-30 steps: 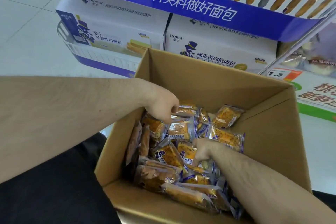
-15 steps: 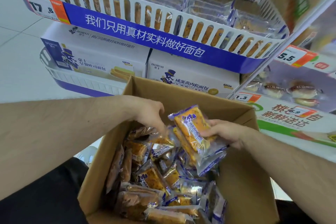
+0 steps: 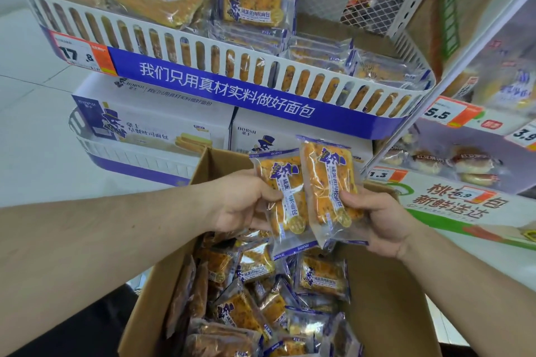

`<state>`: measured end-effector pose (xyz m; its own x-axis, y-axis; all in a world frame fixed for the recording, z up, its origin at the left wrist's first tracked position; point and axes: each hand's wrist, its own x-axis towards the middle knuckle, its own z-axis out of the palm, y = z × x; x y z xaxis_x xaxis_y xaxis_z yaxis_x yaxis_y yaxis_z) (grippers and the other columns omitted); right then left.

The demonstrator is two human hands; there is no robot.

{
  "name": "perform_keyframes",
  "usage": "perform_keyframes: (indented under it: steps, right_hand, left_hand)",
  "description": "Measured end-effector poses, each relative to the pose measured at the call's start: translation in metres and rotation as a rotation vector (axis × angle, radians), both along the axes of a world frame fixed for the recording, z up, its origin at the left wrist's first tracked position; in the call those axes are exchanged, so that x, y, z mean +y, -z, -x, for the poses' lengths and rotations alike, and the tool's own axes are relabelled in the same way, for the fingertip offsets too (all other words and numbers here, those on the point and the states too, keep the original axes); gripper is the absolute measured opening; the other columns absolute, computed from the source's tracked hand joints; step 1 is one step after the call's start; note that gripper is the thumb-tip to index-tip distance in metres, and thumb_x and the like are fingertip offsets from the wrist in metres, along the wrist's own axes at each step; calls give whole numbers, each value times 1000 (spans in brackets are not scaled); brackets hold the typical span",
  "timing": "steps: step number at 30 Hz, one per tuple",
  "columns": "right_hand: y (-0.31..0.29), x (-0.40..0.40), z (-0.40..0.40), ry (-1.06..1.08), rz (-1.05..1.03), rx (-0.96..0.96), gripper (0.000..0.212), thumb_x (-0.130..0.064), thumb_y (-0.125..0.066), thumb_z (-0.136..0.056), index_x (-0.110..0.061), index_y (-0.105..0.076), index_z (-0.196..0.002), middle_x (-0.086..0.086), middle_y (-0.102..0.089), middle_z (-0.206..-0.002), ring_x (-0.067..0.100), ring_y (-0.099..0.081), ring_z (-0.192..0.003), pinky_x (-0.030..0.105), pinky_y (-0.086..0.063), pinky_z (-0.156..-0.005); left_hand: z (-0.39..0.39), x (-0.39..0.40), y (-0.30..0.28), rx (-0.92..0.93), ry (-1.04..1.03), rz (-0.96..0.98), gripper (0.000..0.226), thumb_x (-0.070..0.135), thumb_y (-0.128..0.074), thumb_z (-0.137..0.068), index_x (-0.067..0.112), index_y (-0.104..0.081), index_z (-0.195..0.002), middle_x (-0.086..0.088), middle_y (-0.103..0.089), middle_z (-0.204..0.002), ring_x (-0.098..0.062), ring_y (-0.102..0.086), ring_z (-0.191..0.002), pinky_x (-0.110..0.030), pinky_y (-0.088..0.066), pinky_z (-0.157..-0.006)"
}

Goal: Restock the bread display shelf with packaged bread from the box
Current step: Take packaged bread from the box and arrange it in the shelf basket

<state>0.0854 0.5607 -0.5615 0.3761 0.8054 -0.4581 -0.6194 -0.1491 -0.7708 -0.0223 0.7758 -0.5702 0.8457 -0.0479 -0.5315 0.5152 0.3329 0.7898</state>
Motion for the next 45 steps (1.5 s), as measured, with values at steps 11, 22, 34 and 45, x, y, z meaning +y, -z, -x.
perform_keyframes:
  steps: [11, 22, 34, 45]
  right_hand:
    - [14, 36, 49, 91, 318, -413, 95, -28, -86, -61, -19, -33, -140, 8, -65, -126, 25, -69, -111, 49, -53, -99]
    - [150, 59, 85, -434, 974, -449, 40, -34, -59, -96, -6, -55, -124, 7, -63, -104, 22, -61, -96, 29, -48, -73]
    - [202, 62, 90, -315, 919, -448, 64, -17, -70, -91, -17, -41, -148, -1, -64, -114, 14, -66, -91, 26, -56, -71]
    - [8, 2, -3, 442, 404, 6, 27, -19, -43, -101, -5, -64, -110, 16, -75, -91, 32, -74, -83, 54, -52, -88]
  left_hand:
    - [3, -10, 0, 27, -9, -55, 30, 15, -70, -87, 18, -69, -117, -8, -75, -108, -27, -72, -98, -43, -57, -85]
    - [19, 32, 12, 171, -40, -298, 30, 11, -77, -80, 20, -64, -106, -6, -78, -95, -29, -73, -94, -50, -54, -93]
    - [16, 44, 22, 148, -125, -223, 33, 11, -76, -82, 20, -63, -111, -5, -78, -97, -26, -74, -91, -44, -58, -83]
    - [5, 29, 25, 66, -313, -103, 51, 5, -78, -80, 21, -56, -123, -8, -77, -100, -29, -75, -89, -47, -59, -77]
